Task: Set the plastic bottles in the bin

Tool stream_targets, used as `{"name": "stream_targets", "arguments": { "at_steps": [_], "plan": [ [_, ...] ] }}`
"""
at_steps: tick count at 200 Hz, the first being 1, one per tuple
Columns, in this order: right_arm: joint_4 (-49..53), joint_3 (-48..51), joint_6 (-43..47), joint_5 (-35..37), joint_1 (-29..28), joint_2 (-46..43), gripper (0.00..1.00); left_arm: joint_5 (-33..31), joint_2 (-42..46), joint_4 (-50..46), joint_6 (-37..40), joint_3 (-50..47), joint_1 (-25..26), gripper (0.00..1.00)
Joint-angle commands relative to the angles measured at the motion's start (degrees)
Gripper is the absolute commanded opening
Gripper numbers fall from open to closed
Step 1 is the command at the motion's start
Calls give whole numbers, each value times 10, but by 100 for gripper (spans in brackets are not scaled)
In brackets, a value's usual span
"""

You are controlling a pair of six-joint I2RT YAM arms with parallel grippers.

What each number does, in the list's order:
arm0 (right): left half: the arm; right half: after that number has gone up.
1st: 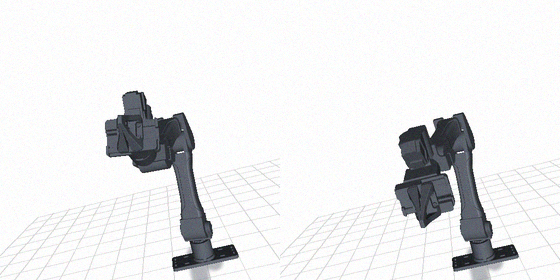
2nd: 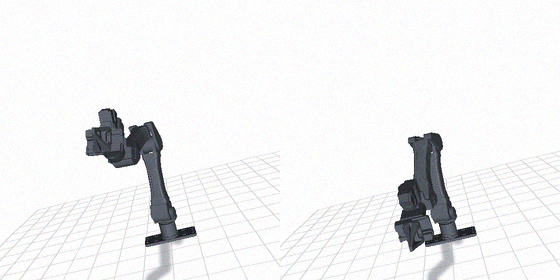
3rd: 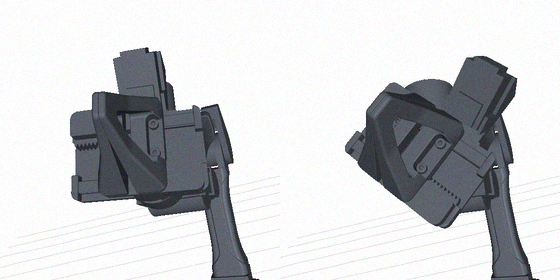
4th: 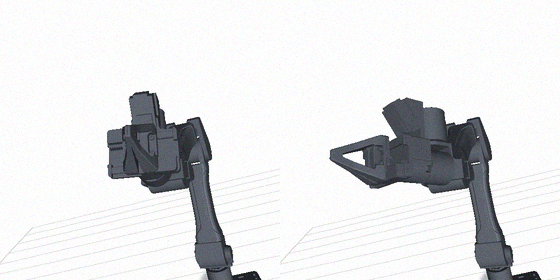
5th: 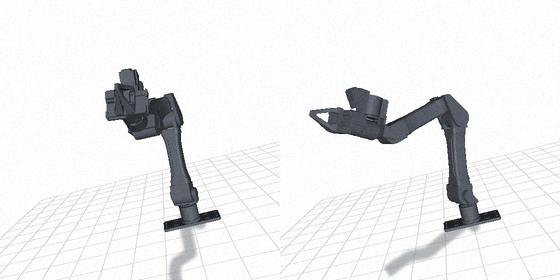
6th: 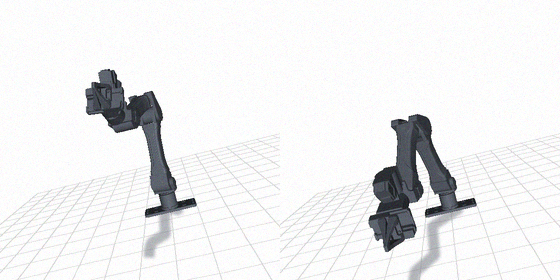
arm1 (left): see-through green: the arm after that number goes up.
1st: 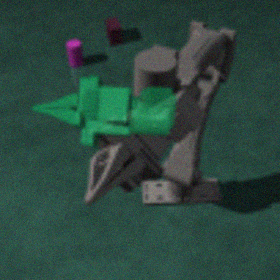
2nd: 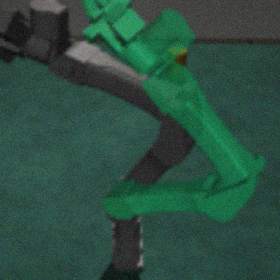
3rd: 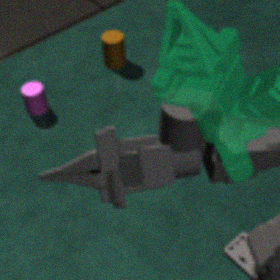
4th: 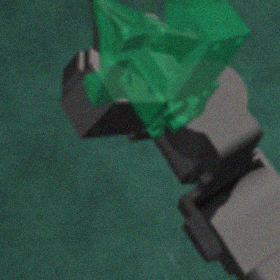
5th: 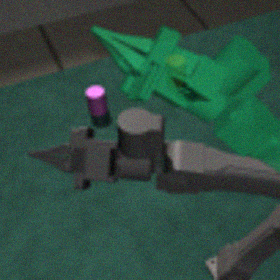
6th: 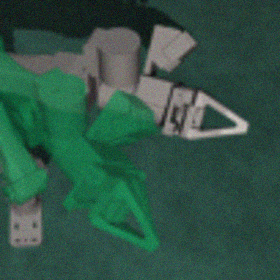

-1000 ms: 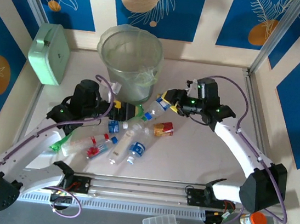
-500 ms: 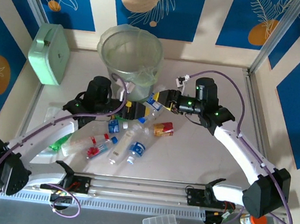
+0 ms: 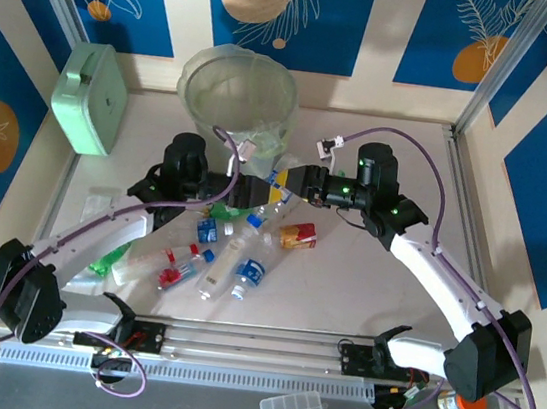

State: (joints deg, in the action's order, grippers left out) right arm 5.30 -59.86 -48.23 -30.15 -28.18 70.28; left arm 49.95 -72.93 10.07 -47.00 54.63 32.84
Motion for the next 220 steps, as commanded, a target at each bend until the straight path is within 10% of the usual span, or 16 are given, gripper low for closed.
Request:
{"name": "stream_targets", "arguments": {
  "at_steps": [1,65,112,157,220],
  "plan": [
    [-9,9,4,-9,-5,-16,53,37,-6,66,-20,-7,6,63],
    [-11,12,7,-5,-6,-18,54,54,-9,97,-35,-8,7,41],
    [23,6,21,41,-3,-39,92,33,-1,52,1,10,7,41],
    [54,11,39,124,28,-117,91,-5,16,-53,78,80,-19,38],
    [120,-19,83,161,58,-164,89,-85,-20,-93,81,186,-97,2]
  ]
}}
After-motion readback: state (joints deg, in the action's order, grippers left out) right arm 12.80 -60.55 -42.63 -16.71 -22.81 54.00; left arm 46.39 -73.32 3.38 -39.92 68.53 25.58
